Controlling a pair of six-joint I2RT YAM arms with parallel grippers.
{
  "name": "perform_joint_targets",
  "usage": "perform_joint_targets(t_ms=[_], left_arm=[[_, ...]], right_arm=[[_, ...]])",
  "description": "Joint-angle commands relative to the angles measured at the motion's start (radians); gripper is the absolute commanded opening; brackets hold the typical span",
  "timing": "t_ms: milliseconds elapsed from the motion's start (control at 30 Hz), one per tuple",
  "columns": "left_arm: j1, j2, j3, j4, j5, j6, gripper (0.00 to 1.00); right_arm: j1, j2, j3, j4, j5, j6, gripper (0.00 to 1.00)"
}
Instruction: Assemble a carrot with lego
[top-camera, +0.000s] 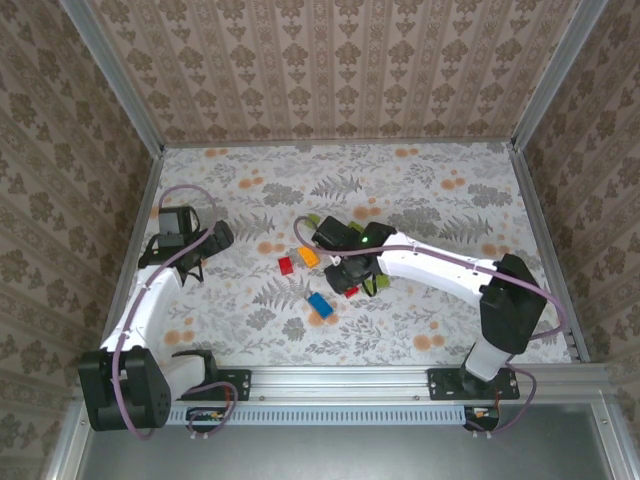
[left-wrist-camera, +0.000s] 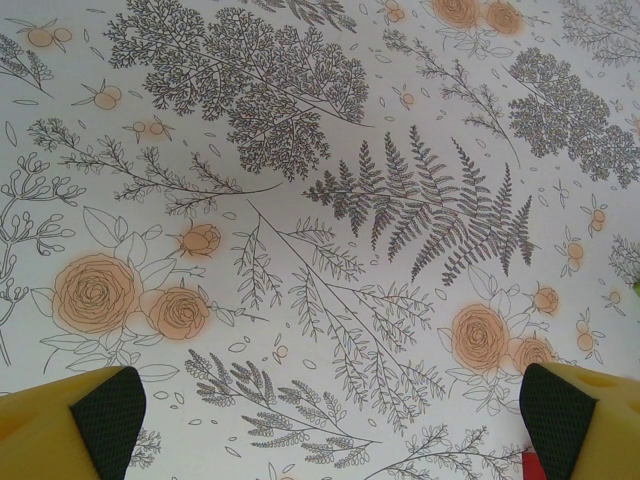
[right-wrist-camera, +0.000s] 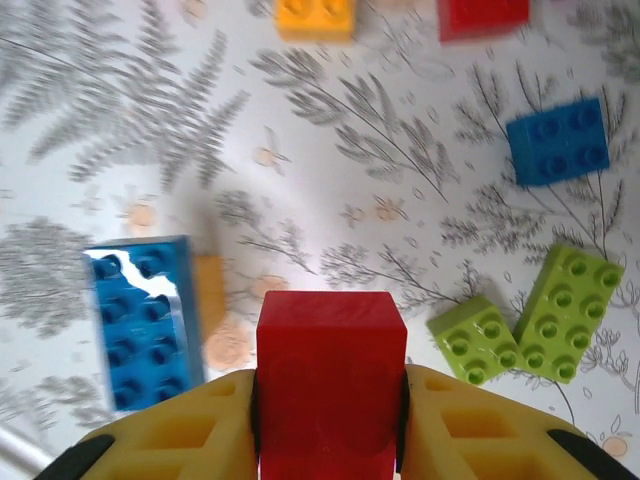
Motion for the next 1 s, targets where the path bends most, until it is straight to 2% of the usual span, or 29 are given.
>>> perform_joint_targets(t_ms=[0,433,967], left_arm=[[0.007,0.001,0.011,0.009,0.015,0.016,1.00],[0.007,0.000,0.010,0.006,0.016,0.018,1.00],[0.006,0.002,0.013,0.005,0.018,0.020,1.00]], right_arm=[[0.028,0.003,0.058,-0.086,-0.066,-0.032,0.35],[0.089,0.126,0.123,-0.051,-0.110,-0.018,0.35],[0.097,0.200,0.149,-0.029,-0.114,-0.018,0.35]])
